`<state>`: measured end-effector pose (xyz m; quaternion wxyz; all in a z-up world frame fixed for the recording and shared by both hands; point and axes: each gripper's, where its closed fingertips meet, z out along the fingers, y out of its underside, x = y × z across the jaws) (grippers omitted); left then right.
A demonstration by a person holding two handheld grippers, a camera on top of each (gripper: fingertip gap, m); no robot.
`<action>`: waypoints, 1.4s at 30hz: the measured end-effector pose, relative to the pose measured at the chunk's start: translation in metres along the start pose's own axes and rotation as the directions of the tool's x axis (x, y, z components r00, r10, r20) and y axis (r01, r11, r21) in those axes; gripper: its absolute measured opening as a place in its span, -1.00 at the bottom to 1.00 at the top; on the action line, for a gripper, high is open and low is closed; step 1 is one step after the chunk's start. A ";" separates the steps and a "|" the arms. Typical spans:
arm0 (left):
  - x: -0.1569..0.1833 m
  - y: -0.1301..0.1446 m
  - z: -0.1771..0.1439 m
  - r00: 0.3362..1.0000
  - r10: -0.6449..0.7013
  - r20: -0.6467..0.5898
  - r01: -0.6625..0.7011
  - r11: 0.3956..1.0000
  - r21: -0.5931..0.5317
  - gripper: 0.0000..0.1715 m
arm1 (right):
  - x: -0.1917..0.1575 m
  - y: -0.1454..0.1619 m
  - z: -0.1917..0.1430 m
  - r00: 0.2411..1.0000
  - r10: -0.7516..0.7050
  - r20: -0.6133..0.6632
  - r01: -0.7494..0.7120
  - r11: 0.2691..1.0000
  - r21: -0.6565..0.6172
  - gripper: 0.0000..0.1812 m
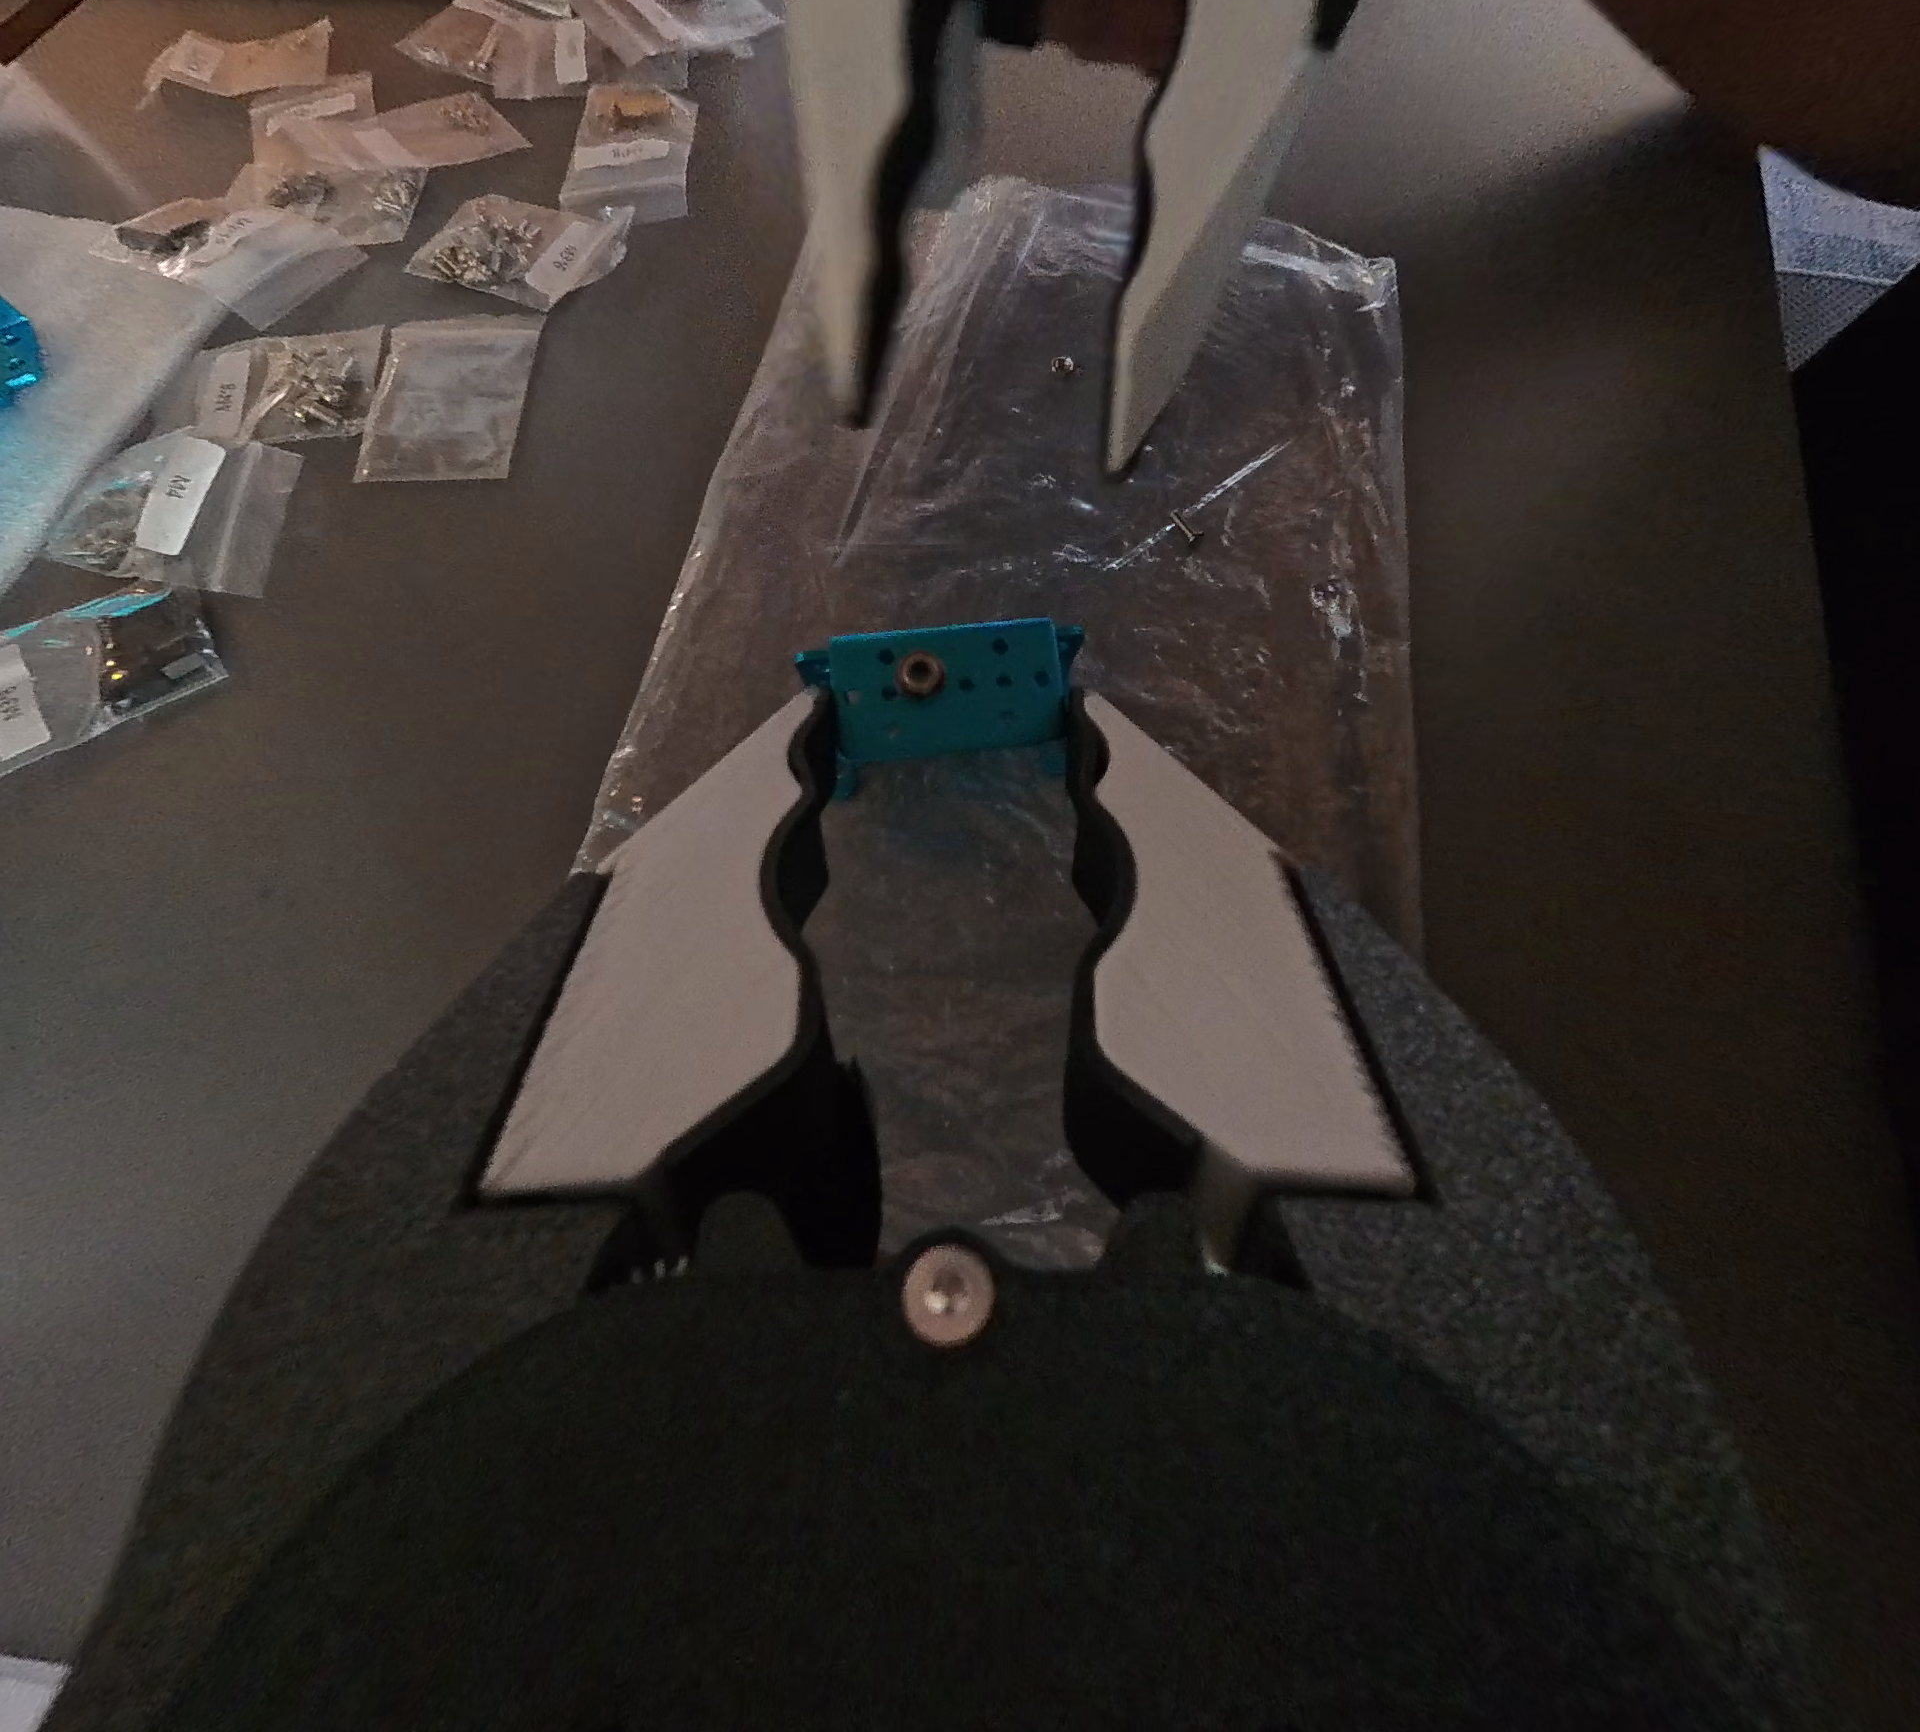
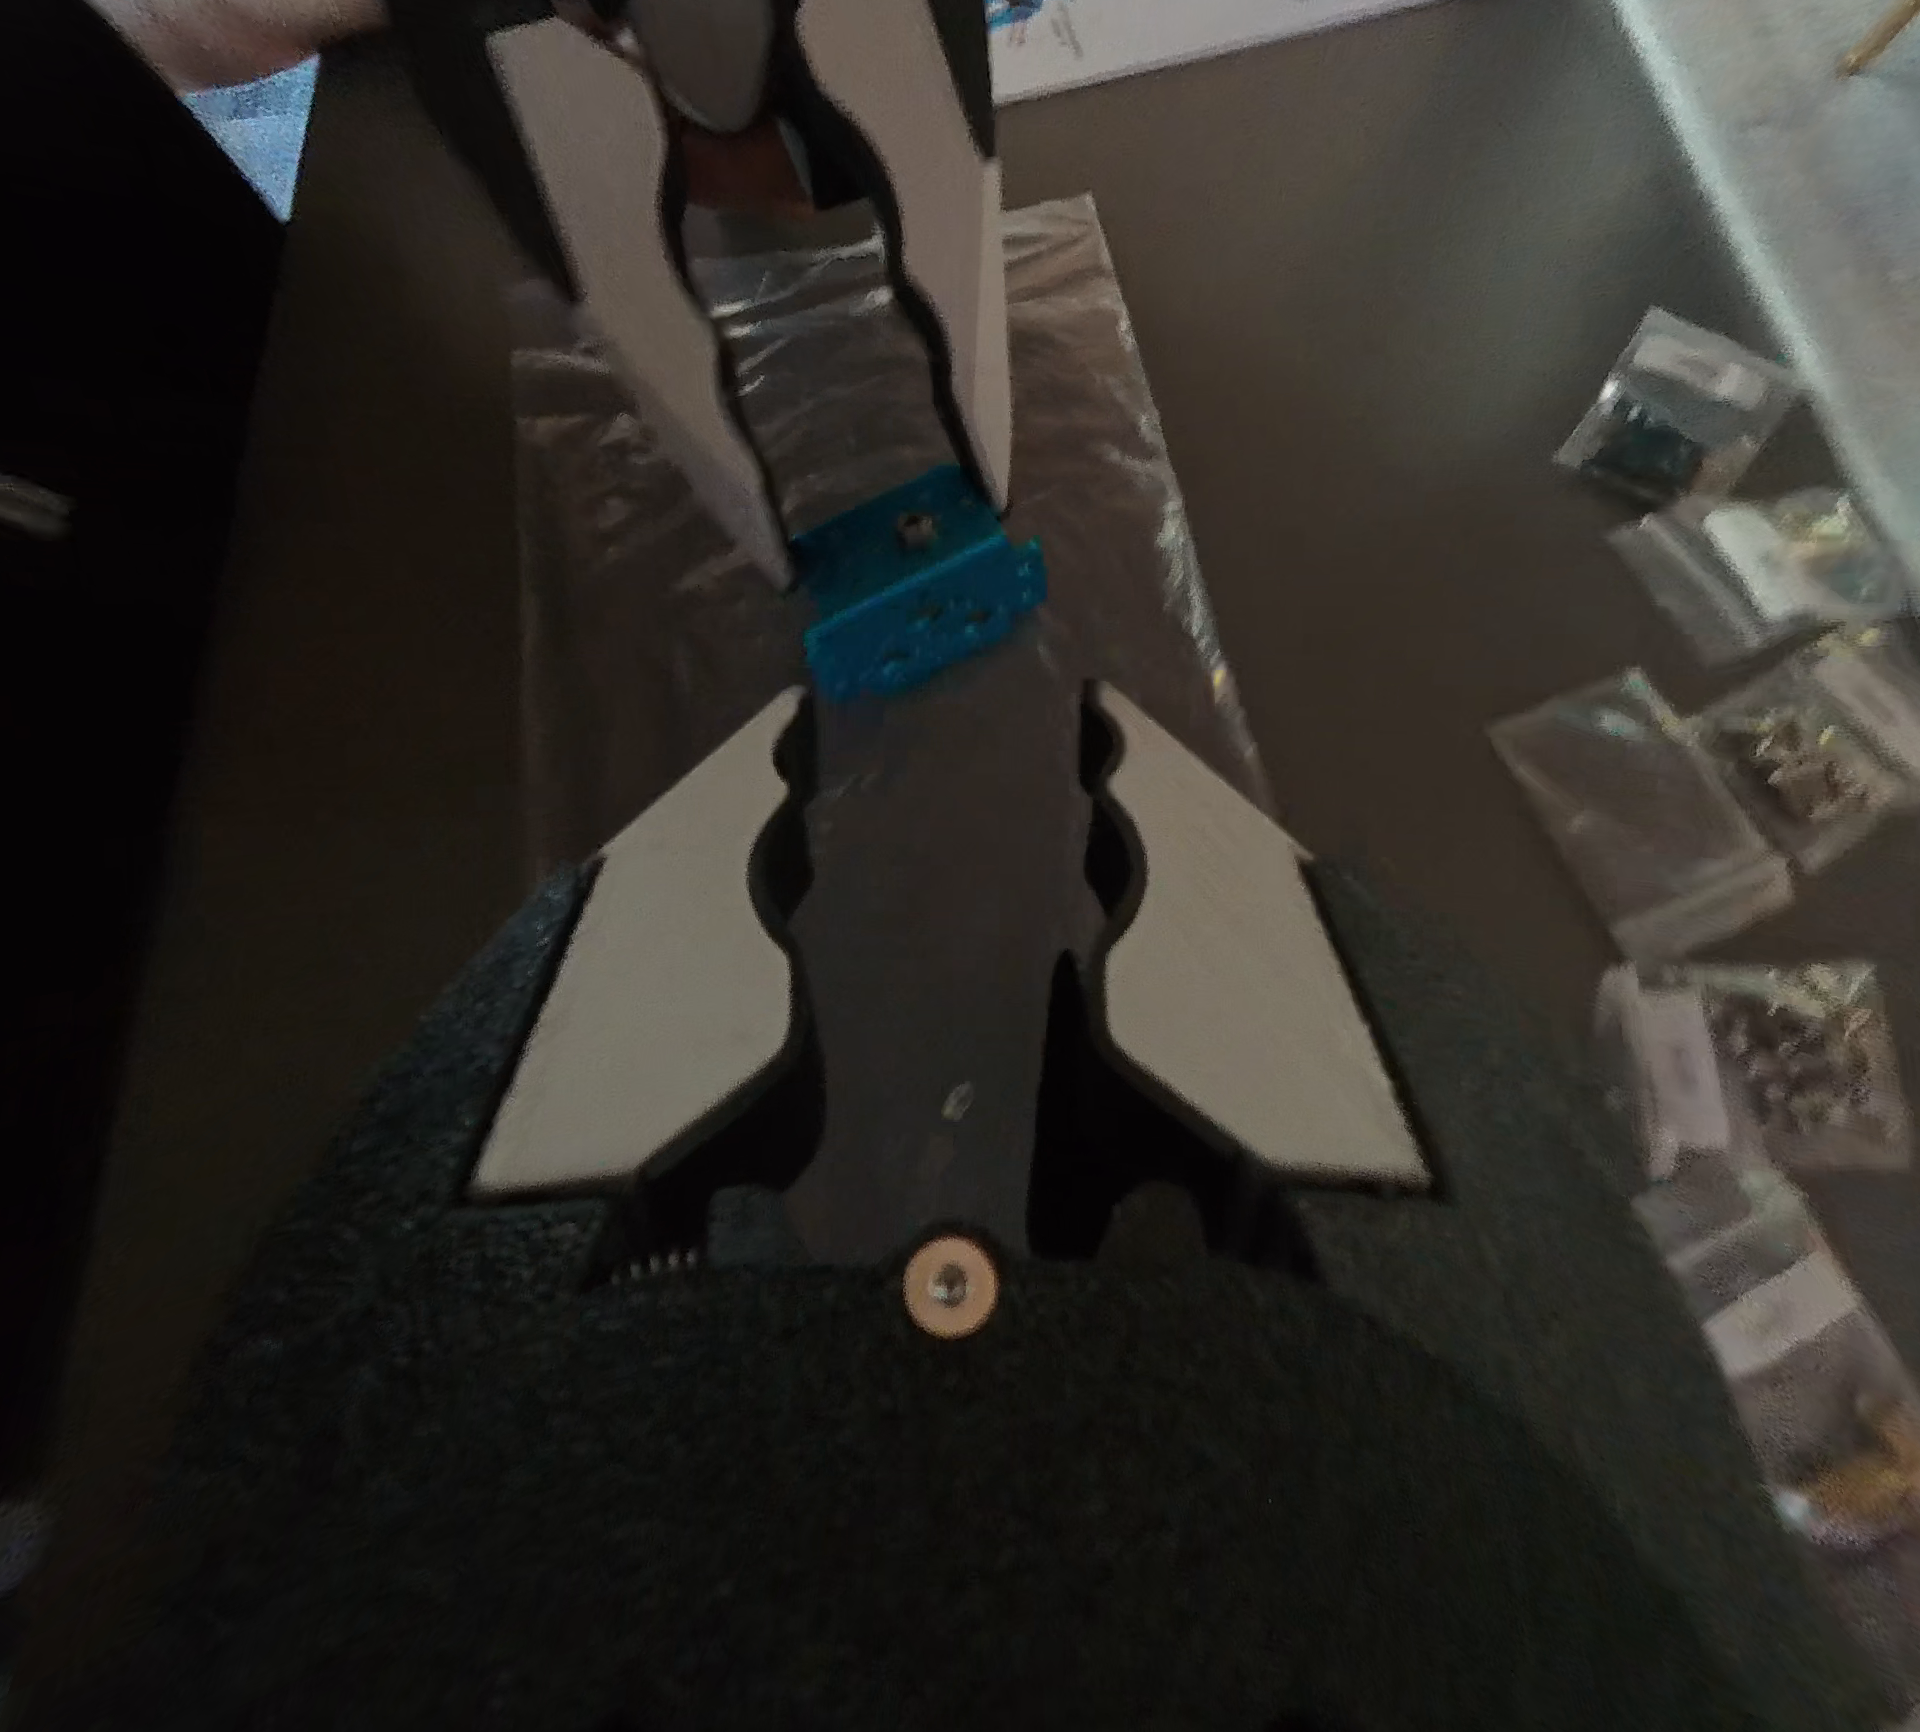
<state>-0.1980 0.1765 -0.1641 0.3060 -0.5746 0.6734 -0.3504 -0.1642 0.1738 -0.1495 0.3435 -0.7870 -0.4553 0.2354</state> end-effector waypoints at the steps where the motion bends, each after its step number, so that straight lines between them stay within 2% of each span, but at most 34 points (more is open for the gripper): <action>1: 0.000 0.000 0.000 1.000 0.000 0.001 0.000 1.000 0.001 -0.48 | -0.009 0.008 -0.006 0.999 0.021 0.028 -0.020 1.000 -0.021 -0.55; 4: -0.001 0.000 0.000 1.000 -0.004 0.002 0.004 1.000 0.002 -0.48 | -0.034 0.034 -0.011 0.998 0.036 0.047 -0.031 0.995 -0.095 -0.66; 8: 0.000 0.000 0.000 1.000 -0.004 0.000 0.004 1.000 0.001 -0.49 | -0.046 0.052 -0.003 1.000 -0.027 -0.009 0.025 0.984 -0.179 -0.70; 16: 0.000 0.002 0.001 1.000 0.014 0.020 -0.014 1.000 -0.013 -0.48 | -0.047 0.057 0.003 0.996 -0.093 0.016 0.094 0.956 -0.279 -0.81; 24: -0.001 0.002 -0.001 0.999 0.008 0.041 -0.008 1.000 -0.005 -0.48 | -0.048 0.059 0.004 0.995 -0.063 0.072 0.084 0.933 -0.351 -0.87; 34: 0.000 -0.004 -0.015 0.997 -0.006 0.079 0.002 0.999 0.043 -0.47 | -0.044 0.058 0.004 0.997 -0.066 0.044 0.078 0.931 -0.356 -0.98; 39: 0.008 -0.017 -0.031 0.994 0.006 0.107 -0.020 0.992 0.128 -0.48 | -0.044 0.054 0.003 0.999 -0.003 0.033 0.012 0.964 -0.267 -0.98; 42: 0.021 -0.028 -0.037 0.993 0.052 0.103 -0.069 0.982 0.173 -0.56 | -0.044 0.045 -0.001 0.998 0.044 0.036 -0.037 0.984 -0.177 -0.98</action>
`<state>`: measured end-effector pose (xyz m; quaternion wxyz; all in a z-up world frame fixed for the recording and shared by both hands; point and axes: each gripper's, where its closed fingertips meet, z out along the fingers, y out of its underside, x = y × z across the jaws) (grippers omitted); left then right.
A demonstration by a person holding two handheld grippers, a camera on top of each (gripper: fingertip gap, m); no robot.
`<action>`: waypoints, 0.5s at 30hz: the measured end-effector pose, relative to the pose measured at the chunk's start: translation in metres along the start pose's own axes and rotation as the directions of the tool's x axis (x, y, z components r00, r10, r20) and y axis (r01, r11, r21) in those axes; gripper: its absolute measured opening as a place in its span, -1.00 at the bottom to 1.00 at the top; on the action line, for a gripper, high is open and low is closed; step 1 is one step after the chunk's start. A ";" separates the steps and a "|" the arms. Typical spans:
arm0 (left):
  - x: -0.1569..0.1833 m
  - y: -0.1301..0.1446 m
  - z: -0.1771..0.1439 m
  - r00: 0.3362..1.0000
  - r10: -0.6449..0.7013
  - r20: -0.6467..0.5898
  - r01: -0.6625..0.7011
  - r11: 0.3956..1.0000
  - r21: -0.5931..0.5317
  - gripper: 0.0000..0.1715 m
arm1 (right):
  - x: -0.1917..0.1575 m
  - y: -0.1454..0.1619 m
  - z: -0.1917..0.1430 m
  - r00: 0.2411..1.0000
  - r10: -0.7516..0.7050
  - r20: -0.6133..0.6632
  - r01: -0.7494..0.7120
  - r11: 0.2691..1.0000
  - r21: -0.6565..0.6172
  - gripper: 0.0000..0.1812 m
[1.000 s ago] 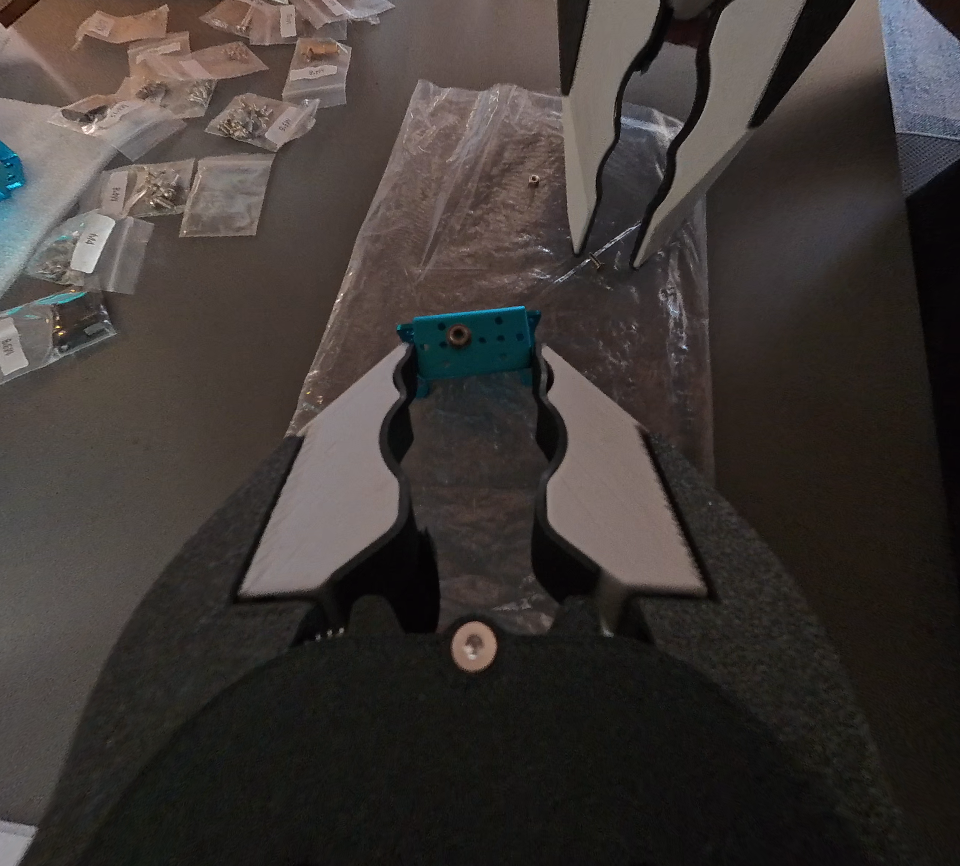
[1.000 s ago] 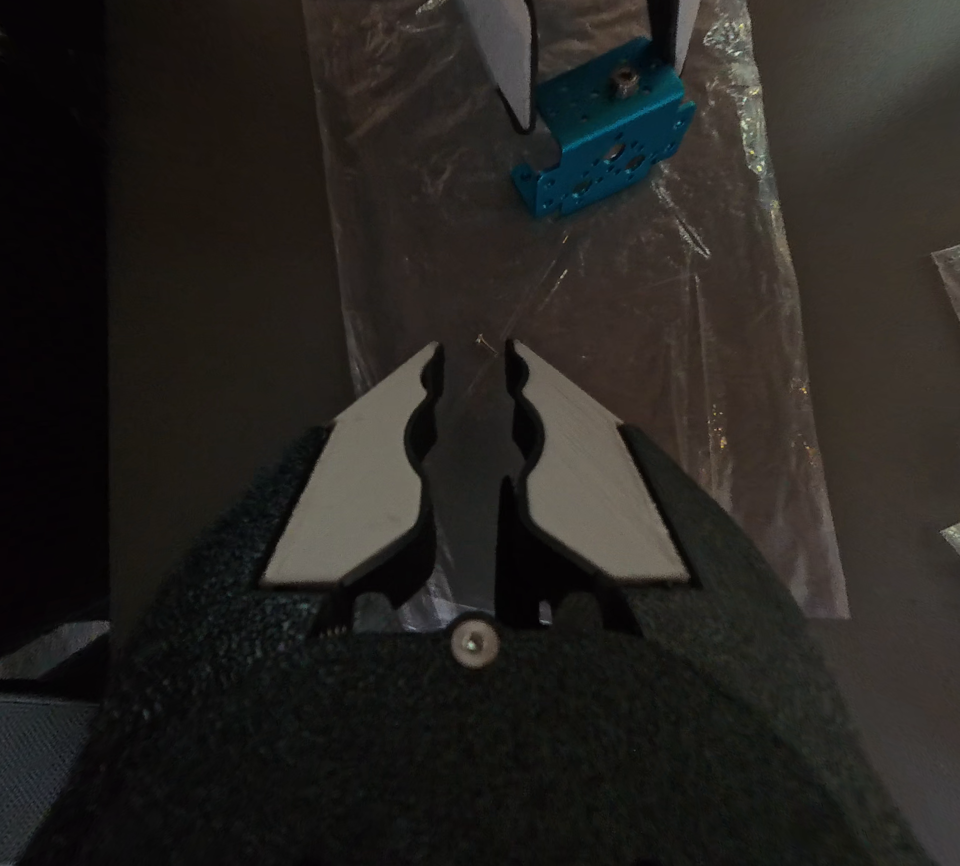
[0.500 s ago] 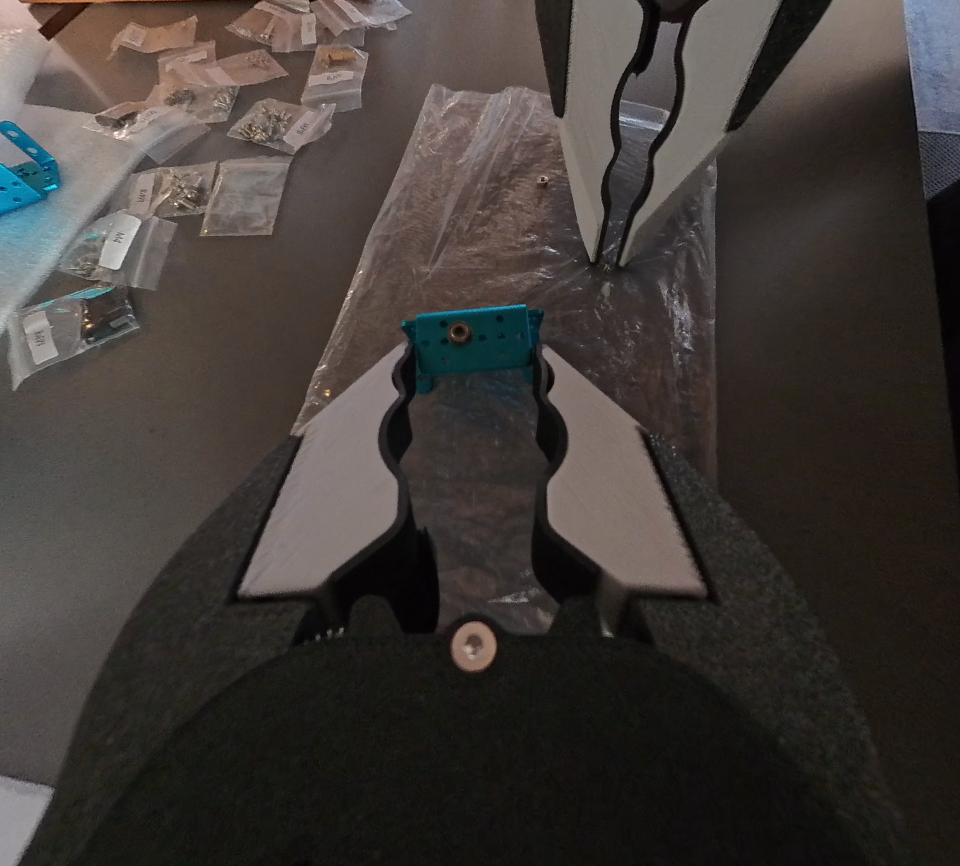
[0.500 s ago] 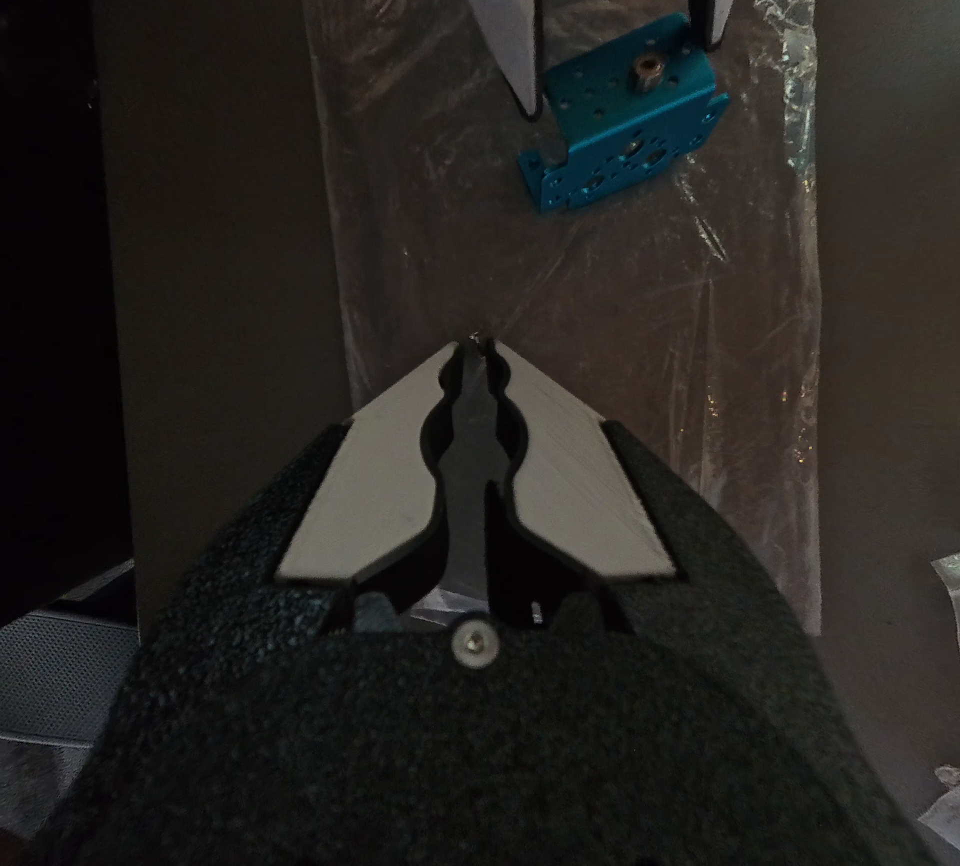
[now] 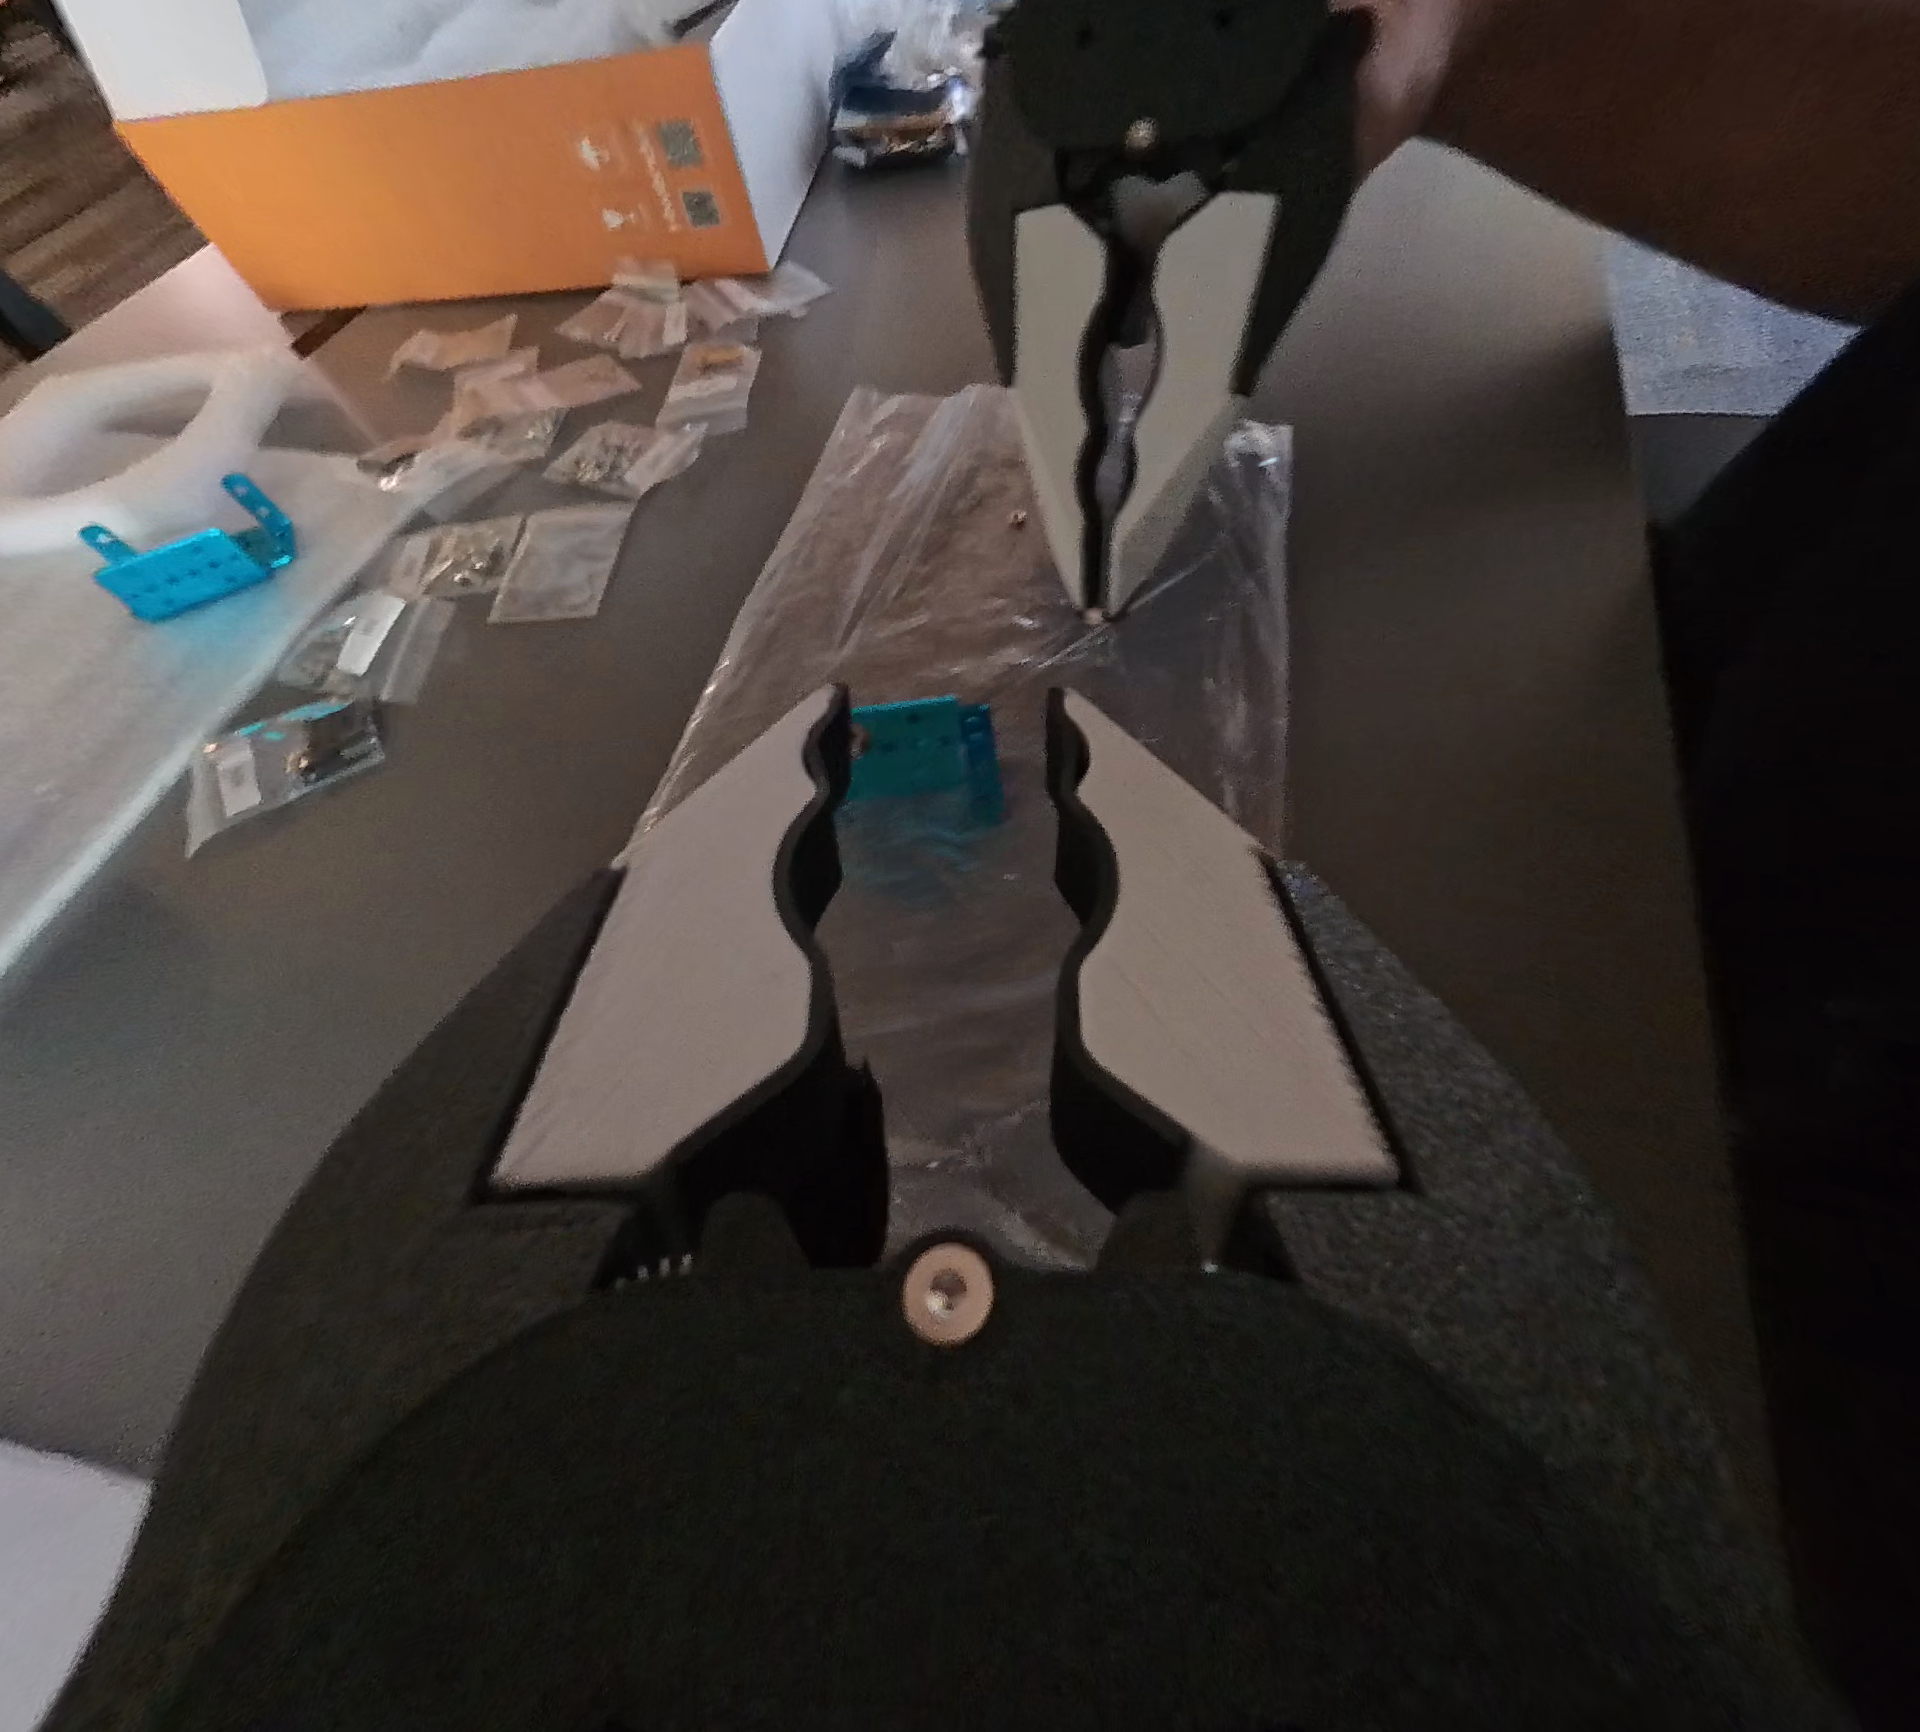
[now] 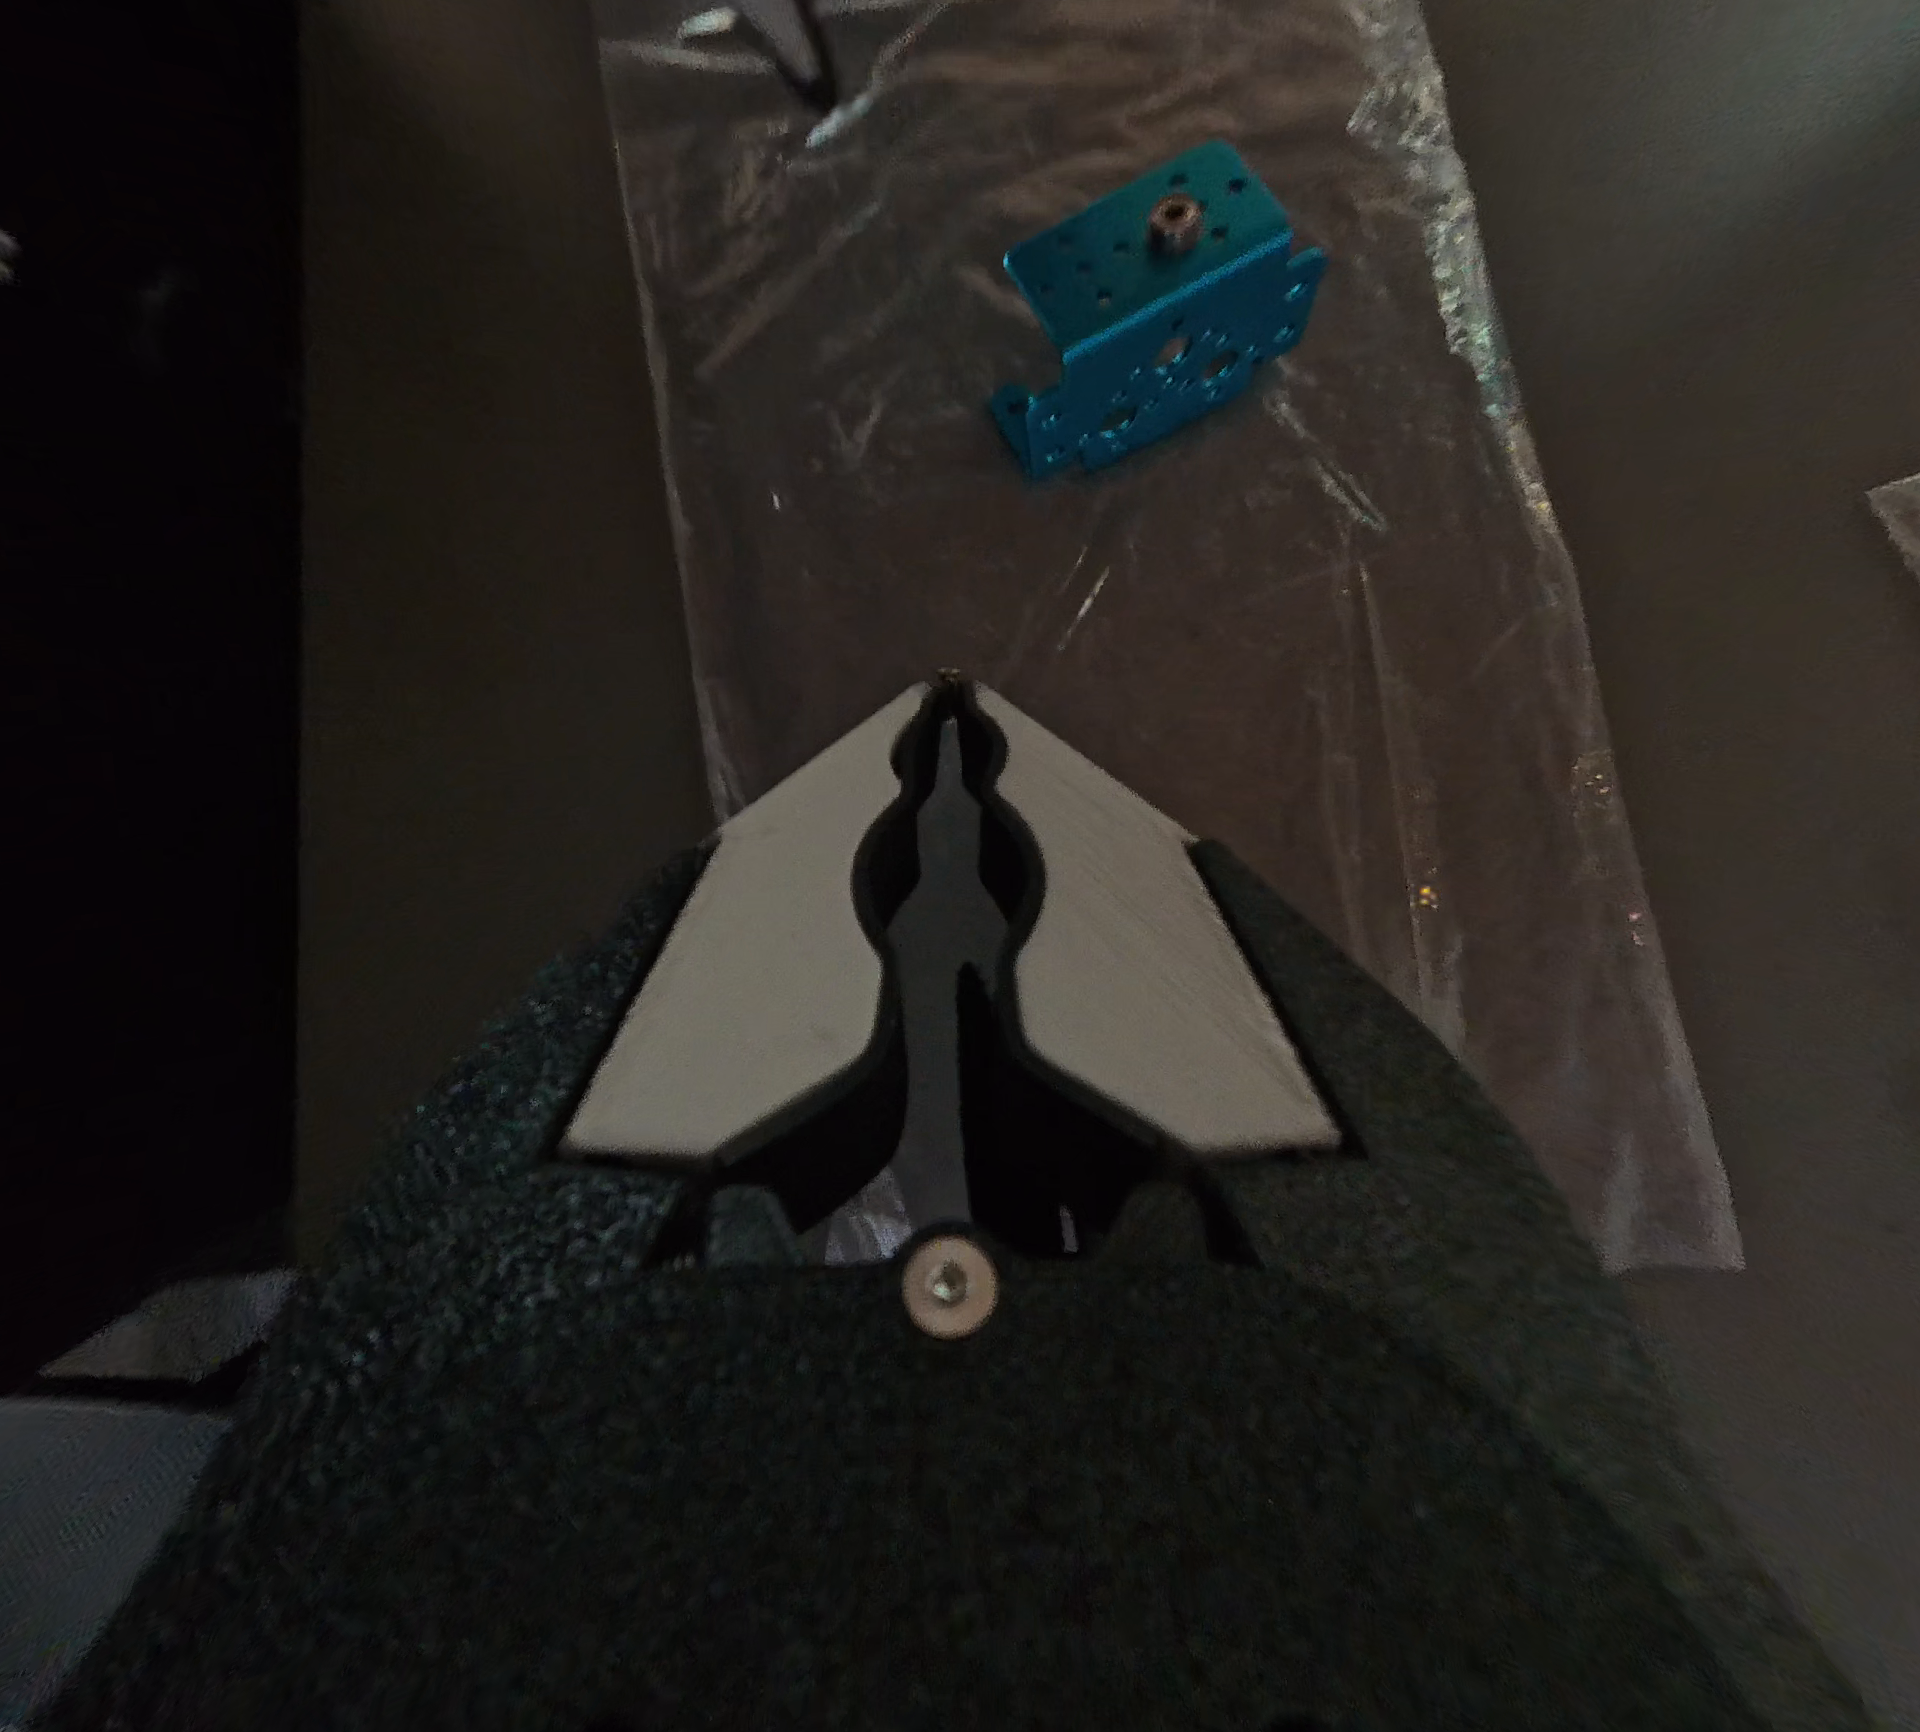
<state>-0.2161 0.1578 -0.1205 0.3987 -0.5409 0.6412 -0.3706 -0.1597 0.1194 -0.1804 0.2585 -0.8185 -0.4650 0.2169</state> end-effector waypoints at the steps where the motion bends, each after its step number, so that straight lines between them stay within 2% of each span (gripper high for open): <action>1: 0.005 -0.003 0.000 1.000 -0.001 -0.021 0.001 1.000 0.011 -0.61 | 0.001 -0.005 -0.002 1.000 0.006 -0.003 -0.006 0.999 0.035 -0.98; 3: 0.010 -0.007 0.003 0.995 -0.075 -0.062 0.076 0.997 0.011 -0.67 | 0.000 -0.021 -0.007 1.000 -0.016 -0.018 0.018 0.992 0.124 -0.98; 6: 0.007 -0.014 0.008 0.955 -0.279 -0.102 0.282 0.959 0.017 -0.69 | 0.001 -0.054 -0.016 0.981 -0.111 -0.157 0.147 0.958 0.246 -0.98; 9: 0.010 -0.028 0.005 0.880 -0.440 -0.180 0.456 0.888 0.057 -0.71 | 0.001 -0.073 -0.018 0.926 -0.189 -0.326 0.279 0.925 0.257 -0.98; 11: 0.007 -0.028 0.004 0.851 -0.499 -0.166 0.513 0.856 0.057 -0.71 | 0.000 -0.084 -0.022 0.878 -0.227 -0.421 0.358 0.896 0.263 -0.98; 15: 0.005 -0.026 0.005 0.794 -0.581 -0.177 0.598 0.800 0.056 -0.79 | -0.003 -0.095 -0.026 0.840 -0.243 -0.486 0.406 0.875 0.264 -0.98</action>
